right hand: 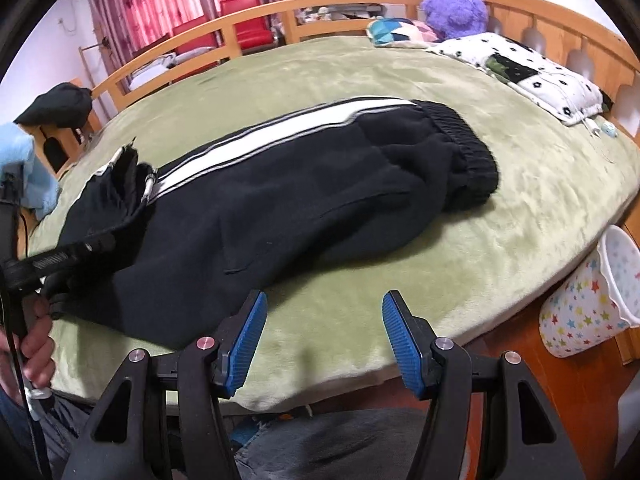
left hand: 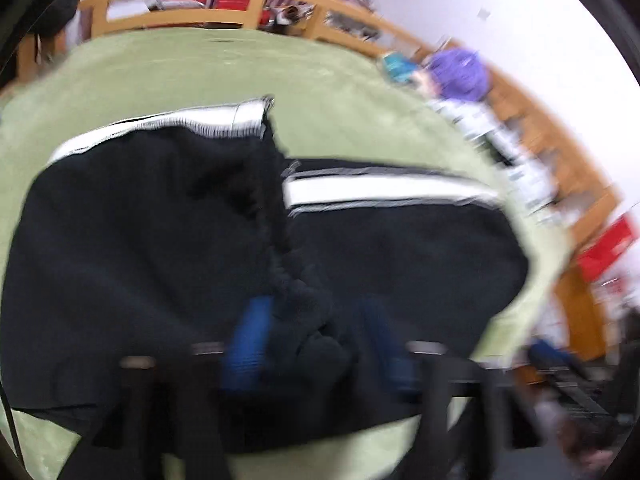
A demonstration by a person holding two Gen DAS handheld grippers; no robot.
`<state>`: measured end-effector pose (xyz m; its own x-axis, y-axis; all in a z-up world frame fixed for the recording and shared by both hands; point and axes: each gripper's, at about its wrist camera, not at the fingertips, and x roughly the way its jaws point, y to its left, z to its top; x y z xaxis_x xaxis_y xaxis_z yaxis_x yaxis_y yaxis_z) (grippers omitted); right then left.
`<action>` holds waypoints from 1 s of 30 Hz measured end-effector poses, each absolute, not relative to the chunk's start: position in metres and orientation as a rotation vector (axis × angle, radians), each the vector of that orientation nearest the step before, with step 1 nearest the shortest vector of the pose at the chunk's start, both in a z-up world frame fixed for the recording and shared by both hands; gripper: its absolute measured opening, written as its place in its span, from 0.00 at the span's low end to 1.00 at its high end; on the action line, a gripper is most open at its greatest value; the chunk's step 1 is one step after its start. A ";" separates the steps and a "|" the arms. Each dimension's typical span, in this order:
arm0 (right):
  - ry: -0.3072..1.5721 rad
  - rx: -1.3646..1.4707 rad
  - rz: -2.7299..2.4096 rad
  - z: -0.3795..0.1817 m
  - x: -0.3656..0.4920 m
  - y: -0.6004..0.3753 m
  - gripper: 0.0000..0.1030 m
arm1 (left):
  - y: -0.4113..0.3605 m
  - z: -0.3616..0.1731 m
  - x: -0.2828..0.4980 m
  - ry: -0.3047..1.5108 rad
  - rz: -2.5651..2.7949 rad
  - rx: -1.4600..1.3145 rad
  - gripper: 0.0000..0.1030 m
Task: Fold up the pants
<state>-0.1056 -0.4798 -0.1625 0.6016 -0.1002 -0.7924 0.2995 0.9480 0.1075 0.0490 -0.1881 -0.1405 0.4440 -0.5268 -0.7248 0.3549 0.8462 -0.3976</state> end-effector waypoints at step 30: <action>0.856 0.371 0.174 -0.200 0.043 -0.314 0.20 | 0.039 -0.177 0.022 0.931 -0.126 -0.331 0.75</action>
